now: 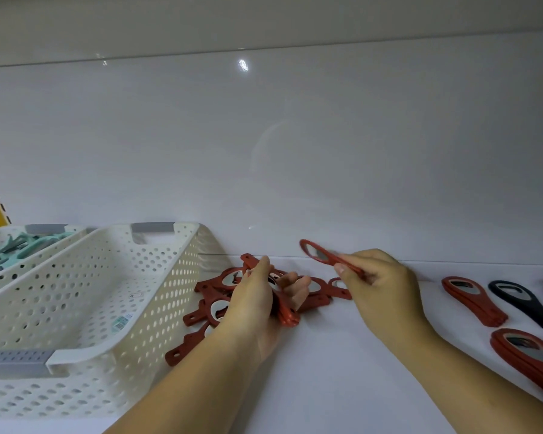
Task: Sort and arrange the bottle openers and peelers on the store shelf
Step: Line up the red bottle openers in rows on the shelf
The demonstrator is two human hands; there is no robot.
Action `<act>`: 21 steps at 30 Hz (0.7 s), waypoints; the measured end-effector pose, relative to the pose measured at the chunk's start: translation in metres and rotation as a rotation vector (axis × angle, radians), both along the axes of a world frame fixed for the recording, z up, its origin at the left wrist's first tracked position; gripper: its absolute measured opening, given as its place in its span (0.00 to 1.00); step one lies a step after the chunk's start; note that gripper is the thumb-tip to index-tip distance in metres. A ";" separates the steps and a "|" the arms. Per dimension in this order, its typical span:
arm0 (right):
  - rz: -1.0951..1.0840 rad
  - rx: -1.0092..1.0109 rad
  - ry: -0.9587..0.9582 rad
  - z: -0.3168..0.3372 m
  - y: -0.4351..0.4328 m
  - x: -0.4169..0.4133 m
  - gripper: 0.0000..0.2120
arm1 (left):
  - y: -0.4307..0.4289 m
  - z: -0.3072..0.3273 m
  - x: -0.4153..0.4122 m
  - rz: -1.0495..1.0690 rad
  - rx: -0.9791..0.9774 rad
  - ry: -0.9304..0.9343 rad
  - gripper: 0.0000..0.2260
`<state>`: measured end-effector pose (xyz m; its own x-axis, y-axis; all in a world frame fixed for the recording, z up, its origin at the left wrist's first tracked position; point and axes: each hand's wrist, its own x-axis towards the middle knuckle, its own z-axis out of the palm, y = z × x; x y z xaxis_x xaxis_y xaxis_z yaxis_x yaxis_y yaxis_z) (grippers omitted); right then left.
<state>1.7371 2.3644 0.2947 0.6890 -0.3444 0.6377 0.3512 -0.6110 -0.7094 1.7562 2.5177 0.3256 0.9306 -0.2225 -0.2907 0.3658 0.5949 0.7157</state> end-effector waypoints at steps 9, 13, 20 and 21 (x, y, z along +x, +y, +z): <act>0.204 -0.298 -0.032 0.001 0.014 -0.013 0.13 | 0.002 -0.005 0.001 0.006 -0.036 -0.084 0.15; -0.204 -0.371 0.448 -0.005 -0.021 0.002 0.10 | 0.006 -0.001 -0.001 0.019 -0.056 0.001 0.04; -0.182 -0.634 0.675 -0.003 -0.003 -0.006 0.16 | 0.006 -0.004 -0.002 -0.049 -0.011 -0.061 0.04; -0.142 -0.611 0.651 -0.003 0.001 -0.008 0.15 | 0.006 -0.004 -0.001 -0.043 -0.011 -0.089 0.03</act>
<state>1.7295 2.3650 0.2918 0.9544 -0.1829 0.2359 -0.1139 -0.9536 -0.2787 1.7547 2.5234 0.3220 0.9420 -0.2658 -0.2048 0.3268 0.5881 0.7398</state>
